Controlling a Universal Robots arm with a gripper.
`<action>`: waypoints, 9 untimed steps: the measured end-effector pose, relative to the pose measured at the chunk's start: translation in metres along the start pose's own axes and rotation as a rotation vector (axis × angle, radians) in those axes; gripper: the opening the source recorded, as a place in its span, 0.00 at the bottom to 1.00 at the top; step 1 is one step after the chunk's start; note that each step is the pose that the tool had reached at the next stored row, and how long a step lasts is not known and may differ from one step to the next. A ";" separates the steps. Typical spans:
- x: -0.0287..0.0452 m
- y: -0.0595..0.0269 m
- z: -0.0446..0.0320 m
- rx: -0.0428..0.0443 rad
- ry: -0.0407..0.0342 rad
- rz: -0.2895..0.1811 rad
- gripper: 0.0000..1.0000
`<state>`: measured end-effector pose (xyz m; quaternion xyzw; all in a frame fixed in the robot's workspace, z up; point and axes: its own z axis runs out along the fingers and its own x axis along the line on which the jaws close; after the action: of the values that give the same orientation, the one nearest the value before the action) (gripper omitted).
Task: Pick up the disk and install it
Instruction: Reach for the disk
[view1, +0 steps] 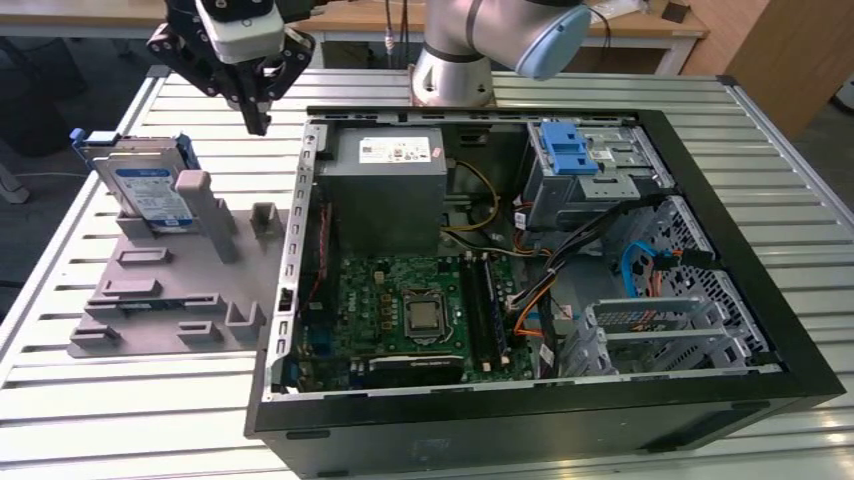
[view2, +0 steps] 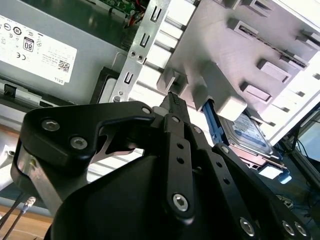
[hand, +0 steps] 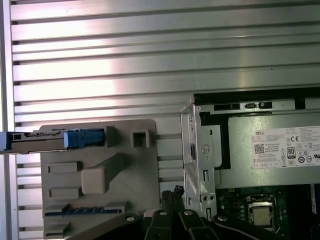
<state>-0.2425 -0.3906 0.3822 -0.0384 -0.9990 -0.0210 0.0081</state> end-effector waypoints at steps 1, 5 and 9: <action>0.0008 0.0002 0.0002 0.0001 0.0005 0.000 0.11; 0.0046 0.0016 0.0009 0.0001 0.0016 0.000 0.11; 0.0086 0.0028 0.0016 0.0001 0.0023 0.000 0.11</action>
<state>-0.2508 -0.3871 0.3808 -0.0384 -0.9990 -0.0210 0.0092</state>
